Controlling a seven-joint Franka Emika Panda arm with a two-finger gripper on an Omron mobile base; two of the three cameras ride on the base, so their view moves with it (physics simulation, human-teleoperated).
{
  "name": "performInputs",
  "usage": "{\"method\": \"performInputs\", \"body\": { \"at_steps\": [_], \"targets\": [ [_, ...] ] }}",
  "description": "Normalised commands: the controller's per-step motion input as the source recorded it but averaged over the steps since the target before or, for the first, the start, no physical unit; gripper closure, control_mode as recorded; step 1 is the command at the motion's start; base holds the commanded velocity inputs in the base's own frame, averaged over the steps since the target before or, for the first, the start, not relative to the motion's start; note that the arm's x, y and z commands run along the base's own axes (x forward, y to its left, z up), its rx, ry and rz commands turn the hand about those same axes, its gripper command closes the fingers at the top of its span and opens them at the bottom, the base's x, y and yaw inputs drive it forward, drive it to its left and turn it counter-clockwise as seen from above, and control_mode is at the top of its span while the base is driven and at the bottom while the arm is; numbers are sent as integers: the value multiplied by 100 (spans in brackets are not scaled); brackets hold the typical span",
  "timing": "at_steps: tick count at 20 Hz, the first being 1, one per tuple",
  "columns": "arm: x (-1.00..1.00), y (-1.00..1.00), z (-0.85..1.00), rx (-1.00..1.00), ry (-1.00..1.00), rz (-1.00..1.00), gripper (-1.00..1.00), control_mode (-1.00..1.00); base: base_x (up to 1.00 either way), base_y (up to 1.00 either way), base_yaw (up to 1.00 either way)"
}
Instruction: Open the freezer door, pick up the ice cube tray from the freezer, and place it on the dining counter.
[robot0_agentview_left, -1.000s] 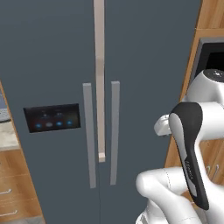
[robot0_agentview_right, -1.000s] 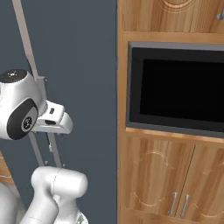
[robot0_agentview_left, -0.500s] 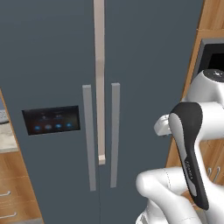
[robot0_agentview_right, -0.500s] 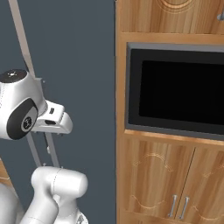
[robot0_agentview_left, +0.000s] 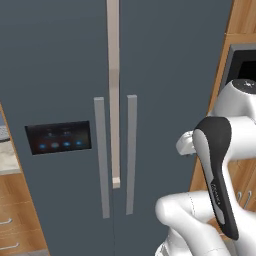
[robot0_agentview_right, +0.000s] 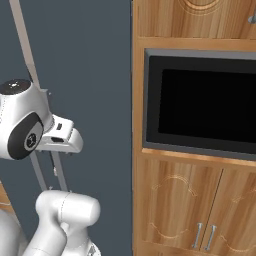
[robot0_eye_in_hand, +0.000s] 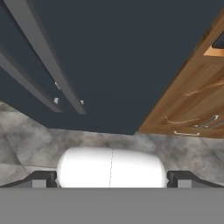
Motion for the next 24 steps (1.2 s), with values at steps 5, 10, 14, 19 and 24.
{"method": "performInputs", "body": {
  "at_steps": [5, 10, 14, 19, 24],
  "targets": [
    [0, 45, 0, -1, 0, 0, -100, -100, 0, 0, 0],
    [0, 98, -6, -1, 0, 0, -100, -100, 0, 0, 0],
    [3, 97, -22, 0, -2, 0, -100, -100, 0, 0, 0],
    [7, 74, -15, 0, -16, 0, -100, -100, 0, 0, 0],
    [1, 57, -3, 0, -25, 0, -100, -100, 0, 0, 0]
  ]
}}
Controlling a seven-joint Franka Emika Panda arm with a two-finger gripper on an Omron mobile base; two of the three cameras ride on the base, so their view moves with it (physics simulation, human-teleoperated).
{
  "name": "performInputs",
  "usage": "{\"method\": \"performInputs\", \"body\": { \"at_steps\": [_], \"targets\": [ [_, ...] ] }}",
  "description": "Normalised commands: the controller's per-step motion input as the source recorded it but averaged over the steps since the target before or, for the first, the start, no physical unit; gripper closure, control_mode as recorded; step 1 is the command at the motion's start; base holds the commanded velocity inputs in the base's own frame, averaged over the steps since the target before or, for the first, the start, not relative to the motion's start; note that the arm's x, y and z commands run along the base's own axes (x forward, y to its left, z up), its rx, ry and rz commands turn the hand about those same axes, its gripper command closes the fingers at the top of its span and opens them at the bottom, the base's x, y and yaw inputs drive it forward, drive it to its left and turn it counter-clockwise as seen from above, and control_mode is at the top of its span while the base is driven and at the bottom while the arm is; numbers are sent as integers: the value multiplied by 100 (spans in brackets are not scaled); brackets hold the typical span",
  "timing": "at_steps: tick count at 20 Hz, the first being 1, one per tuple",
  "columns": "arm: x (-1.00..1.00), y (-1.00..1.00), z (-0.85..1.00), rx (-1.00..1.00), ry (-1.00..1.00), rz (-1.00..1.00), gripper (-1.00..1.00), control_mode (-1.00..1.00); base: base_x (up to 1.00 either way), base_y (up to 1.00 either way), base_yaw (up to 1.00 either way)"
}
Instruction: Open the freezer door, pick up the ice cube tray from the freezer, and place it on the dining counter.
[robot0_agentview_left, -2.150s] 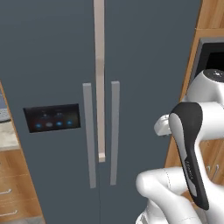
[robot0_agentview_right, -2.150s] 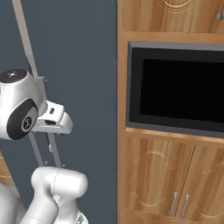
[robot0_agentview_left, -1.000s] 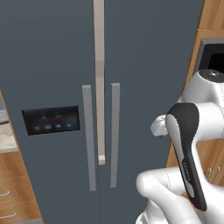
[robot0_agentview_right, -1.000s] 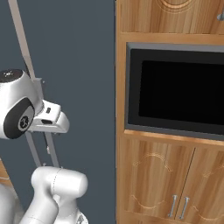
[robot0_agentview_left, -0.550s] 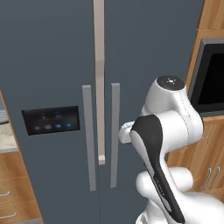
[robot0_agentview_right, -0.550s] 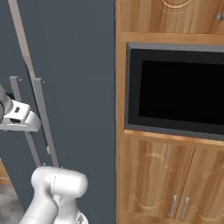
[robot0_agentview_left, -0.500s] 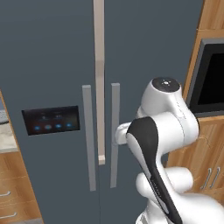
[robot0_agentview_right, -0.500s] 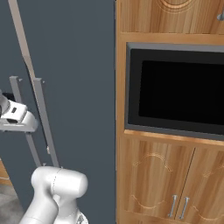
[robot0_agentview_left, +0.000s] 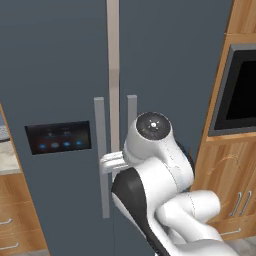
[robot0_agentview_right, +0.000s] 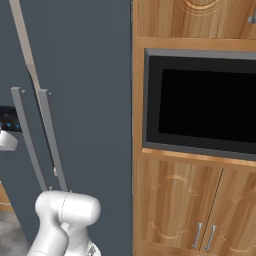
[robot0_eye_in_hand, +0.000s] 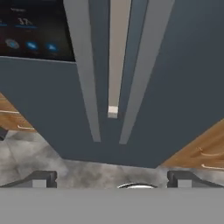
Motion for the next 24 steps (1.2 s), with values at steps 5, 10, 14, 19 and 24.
{"method": "performInputs", "body": {
  "at_steps": [5, 10, 14, 19, 24],
  "targets": [
    [0, 39, 0, 0, -36, 0, -100, -100, 0, 0, 0],
    [0, 21, 0, 1, -34, 0, -100, -100, 0, 0, 0],
    [0, 11, 0, 6, -19, 0, -100, -100, 0, 0, 0],
    [2, 3, 0, 5, -16, 0, -100, -100, 0, 0, 0],
    [21, 0, 0, 0, -21, 0, -100, -100, 0, 0, 0]
  ]
}}
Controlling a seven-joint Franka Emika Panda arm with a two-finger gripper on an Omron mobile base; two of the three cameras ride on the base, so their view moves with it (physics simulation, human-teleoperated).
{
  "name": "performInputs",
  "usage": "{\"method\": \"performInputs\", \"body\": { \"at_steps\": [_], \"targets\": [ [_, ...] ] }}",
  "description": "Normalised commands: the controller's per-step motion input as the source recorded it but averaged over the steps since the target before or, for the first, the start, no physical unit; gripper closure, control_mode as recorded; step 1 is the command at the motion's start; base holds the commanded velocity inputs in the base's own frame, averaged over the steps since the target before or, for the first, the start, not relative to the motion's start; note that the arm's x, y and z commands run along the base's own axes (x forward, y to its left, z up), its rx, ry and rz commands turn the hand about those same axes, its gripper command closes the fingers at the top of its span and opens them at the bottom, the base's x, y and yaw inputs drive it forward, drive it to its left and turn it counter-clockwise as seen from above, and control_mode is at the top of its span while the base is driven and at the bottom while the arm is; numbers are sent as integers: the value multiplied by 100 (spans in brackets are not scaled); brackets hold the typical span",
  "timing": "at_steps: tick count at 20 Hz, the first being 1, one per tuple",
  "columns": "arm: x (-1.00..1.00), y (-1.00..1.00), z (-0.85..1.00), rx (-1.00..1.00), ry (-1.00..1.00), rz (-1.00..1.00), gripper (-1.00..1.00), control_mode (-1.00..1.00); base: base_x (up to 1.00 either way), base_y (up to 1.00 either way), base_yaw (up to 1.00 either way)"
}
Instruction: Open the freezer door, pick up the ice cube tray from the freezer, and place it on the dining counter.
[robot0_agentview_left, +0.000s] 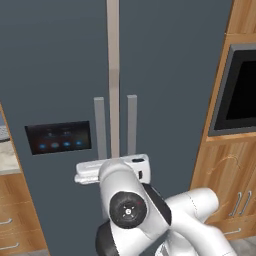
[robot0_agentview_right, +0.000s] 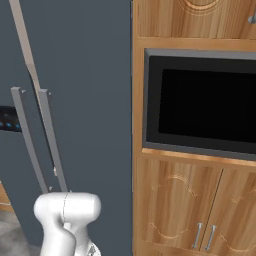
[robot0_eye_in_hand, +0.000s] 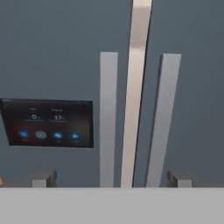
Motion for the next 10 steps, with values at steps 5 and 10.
{"method": "performInputs", "body": {
  "at_steps": [5, 10],
  "targets": [
    [28, 0, 0, 0, -31, 0, -100, -100, 0, 0, 0],
    [30, 0, -2, 0, -32, 0, -100, -100, 0, 0, 0]
  ]
}}
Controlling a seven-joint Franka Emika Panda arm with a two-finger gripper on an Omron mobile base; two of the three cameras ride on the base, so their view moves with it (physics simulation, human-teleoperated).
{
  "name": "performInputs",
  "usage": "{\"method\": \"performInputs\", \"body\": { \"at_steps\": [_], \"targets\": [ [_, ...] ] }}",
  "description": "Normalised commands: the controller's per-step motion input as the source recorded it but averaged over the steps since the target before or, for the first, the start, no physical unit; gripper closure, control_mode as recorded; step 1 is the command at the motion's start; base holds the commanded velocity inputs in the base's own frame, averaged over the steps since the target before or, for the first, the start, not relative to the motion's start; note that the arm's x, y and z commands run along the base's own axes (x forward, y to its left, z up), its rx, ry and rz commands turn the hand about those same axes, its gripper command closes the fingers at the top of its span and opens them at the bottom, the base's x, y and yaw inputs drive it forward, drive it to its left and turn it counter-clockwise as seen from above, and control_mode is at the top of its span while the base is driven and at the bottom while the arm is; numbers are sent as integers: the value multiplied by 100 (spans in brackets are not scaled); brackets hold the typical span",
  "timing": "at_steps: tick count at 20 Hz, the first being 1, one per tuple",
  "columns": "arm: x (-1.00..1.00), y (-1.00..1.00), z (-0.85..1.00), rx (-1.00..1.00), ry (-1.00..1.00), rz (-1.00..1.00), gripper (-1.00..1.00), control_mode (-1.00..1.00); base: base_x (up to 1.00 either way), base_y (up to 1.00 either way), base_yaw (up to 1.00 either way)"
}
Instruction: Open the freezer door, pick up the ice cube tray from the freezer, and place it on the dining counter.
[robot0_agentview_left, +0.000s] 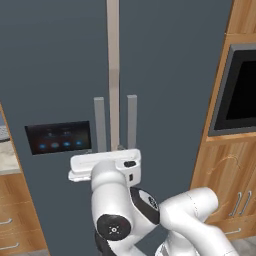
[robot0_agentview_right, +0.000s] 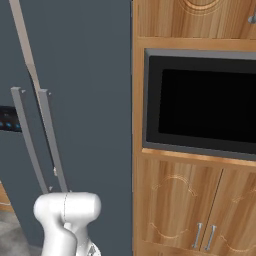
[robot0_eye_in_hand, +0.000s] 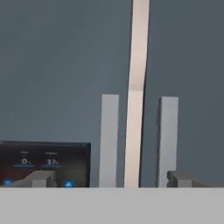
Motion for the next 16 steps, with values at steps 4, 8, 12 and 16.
{"method": "performInputs", "body": {
  "at_steps": [4, 8, 12, 16],
  "targets": [
    [29, -8, -1, 4, -20, 0, -100, -100, 0, 0, 0],
    [34, -19, 0, 6, -9, 0, -100, -100, 0, 0, 0],
    [34, -18, 0, 2, -3, 0, -100, -100, 0, 0, 0],
    [41, 0, -3, 0, 0, 0, -100, -100, 0, 0, 0]
  ]
}}
